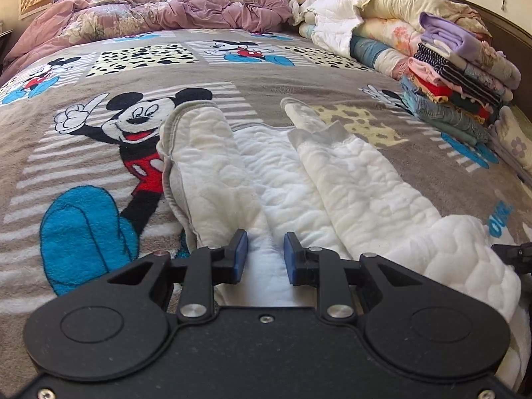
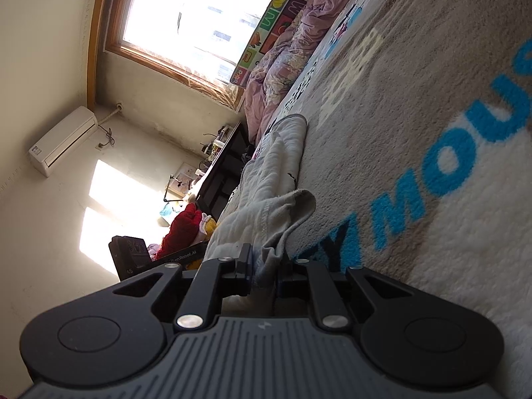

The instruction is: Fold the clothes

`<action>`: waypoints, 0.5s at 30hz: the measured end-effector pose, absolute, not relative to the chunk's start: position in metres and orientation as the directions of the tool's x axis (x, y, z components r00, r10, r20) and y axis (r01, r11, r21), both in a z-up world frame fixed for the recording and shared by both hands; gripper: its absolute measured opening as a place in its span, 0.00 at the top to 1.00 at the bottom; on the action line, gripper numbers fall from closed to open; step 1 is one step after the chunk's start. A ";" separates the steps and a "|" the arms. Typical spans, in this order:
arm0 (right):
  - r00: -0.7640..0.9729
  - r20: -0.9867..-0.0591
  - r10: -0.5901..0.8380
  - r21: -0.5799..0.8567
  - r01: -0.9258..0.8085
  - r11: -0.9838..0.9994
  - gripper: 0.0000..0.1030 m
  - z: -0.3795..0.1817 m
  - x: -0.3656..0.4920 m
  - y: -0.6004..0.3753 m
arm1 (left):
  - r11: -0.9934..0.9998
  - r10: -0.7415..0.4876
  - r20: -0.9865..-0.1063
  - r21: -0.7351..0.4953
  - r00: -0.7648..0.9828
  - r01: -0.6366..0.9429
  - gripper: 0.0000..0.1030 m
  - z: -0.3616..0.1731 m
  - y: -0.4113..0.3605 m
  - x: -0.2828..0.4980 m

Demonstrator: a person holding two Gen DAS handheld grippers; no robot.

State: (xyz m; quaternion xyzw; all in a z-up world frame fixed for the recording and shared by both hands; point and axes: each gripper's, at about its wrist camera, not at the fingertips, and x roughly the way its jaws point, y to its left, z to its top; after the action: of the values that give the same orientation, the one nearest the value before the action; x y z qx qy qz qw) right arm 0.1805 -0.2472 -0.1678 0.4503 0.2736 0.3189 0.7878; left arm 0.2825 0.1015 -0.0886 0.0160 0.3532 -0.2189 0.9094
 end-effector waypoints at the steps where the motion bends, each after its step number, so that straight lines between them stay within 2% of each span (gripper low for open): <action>1: 0.647 -0.145 0.749 0.884 -0.256 0.392 0.85 -0.168 0.181 -0.247 | 0.903 -0.392 -0.653 -0.138 0.648 0.407 0.80 -0.089 0.103 0.284; 10: 0.655 -0.152 0.740 0.878 -0.254 0.406 0.85 -0.169 0.177 -0.245 | 0.874 -0.466 -0.619 -0.211 0.632 0.437 0.79 -0.070 0.122 0.279; 13: 0.656 -0.146 0.740 0.879 -0.258 0.401 0.84 -0.170 0.177 -0.245 | 0.877 -0.479 -0.555 -0.262 0.680 0.404 0.79 -0.056 0.141 0.282; 15: 0.655 -0.142 0.742 0.880 -0.260 0.397 0.83 -0.170 0.177 -0.245 | 0.895 -0.445 -0.532 -0.269 0.720 0.355 0.79 -0.053 0.149 0.289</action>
State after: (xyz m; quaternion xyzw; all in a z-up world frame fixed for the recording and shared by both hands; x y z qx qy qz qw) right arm 0.1775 -0.2454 -0.1702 0.4486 0.2691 0.3166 0.7913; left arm 0.2888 0.1493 -0.0529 -0.0743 0.3049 -0.2163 0.9245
